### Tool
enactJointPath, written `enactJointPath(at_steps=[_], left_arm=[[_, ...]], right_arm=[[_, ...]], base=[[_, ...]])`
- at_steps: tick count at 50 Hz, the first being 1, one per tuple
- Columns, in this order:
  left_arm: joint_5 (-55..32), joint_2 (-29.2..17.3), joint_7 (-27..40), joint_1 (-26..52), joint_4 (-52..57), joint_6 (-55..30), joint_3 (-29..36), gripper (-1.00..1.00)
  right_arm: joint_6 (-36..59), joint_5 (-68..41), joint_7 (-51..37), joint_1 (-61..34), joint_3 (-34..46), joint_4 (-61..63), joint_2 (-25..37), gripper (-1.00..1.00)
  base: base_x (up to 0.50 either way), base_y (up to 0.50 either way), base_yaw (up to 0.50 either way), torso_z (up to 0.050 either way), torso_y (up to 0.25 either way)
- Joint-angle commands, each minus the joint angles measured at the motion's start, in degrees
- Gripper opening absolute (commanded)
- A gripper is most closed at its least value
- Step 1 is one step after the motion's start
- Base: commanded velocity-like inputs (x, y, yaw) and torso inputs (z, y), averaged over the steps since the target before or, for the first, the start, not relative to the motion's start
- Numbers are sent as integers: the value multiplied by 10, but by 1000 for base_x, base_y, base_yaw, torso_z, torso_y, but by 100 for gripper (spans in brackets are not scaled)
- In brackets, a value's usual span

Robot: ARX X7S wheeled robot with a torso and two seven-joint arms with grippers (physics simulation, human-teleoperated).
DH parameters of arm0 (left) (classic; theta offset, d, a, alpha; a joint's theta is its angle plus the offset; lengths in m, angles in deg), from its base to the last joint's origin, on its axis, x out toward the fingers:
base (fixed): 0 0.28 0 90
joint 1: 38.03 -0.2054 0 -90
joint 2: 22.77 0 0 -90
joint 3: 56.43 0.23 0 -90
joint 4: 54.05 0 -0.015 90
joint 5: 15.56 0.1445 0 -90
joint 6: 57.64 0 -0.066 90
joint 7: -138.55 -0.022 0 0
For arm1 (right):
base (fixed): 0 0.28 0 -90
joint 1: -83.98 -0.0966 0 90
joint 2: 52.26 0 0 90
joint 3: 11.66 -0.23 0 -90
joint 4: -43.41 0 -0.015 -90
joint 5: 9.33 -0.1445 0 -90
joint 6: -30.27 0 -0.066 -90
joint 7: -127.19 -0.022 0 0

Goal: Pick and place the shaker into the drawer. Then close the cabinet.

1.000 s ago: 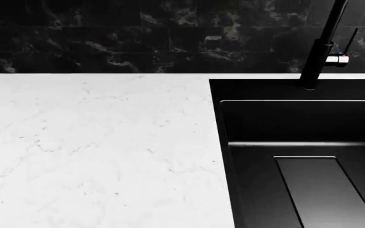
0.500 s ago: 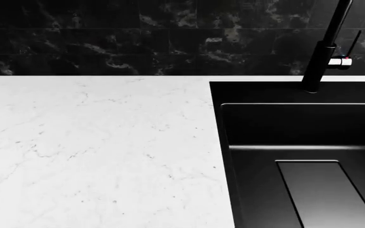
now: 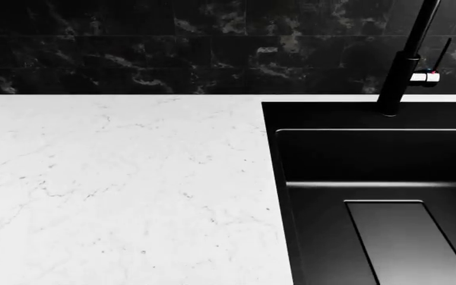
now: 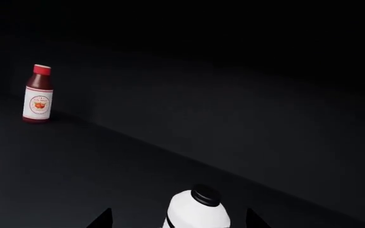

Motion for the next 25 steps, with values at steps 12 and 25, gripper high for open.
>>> enactJointPath(at_steps=[12, 25], left_arm=[[-16, 0, 3, 0, 26, -7, -5, -100], [-36, 0, 9, 0, 27, -5, 14, -100]], right_arm=[[-108, -82, -37, 0, -7, -139, 5, 100], [-119, -117, -69, 3, 2, -151, 25, -100]], base=[[0, 0, 0, 0, 0], [220, 0, 0, 0, 0]])
